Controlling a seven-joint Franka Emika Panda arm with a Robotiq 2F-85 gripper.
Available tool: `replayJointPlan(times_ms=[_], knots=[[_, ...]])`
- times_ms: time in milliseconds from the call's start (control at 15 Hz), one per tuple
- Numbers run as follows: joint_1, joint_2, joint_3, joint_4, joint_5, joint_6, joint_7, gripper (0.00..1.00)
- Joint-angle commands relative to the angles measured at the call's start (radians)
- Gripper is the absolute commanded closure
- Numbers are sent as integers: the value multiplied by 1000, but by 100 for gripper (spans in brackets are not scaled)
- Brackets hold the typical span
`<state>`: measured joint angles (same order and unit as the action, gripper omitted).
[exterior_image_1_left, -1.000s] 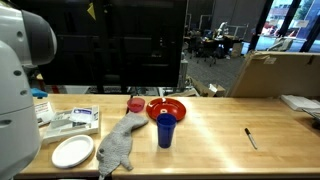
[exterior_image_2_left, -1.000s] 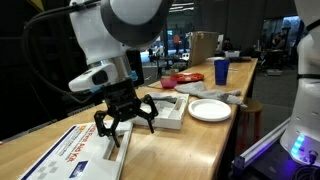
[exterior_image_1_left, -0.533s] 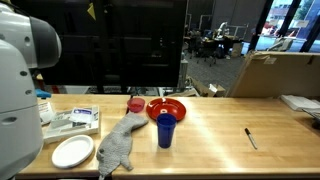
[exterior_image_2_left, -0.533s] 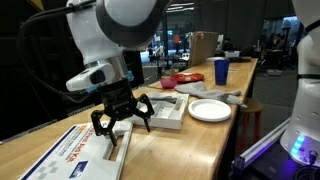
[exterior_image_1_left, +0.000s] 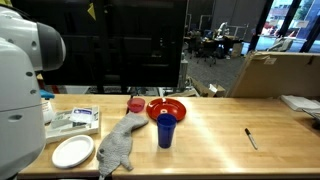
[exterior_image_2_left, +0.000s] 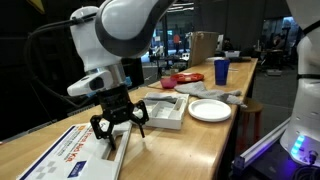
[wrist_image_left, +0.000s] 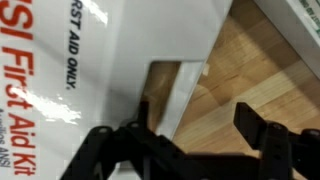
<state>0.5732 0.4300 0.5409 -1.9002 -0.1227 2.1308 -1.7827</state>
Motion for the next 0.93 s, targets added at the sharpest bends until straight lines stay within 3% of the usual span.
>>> replayJointPlan(times_ms=[0,467,867], knots=[[5,12,-6,19,-21,5,-3,45],[3,4,-9,14,-17,19,6,99],[-8,2,-3,18,5,14,-6,95]])
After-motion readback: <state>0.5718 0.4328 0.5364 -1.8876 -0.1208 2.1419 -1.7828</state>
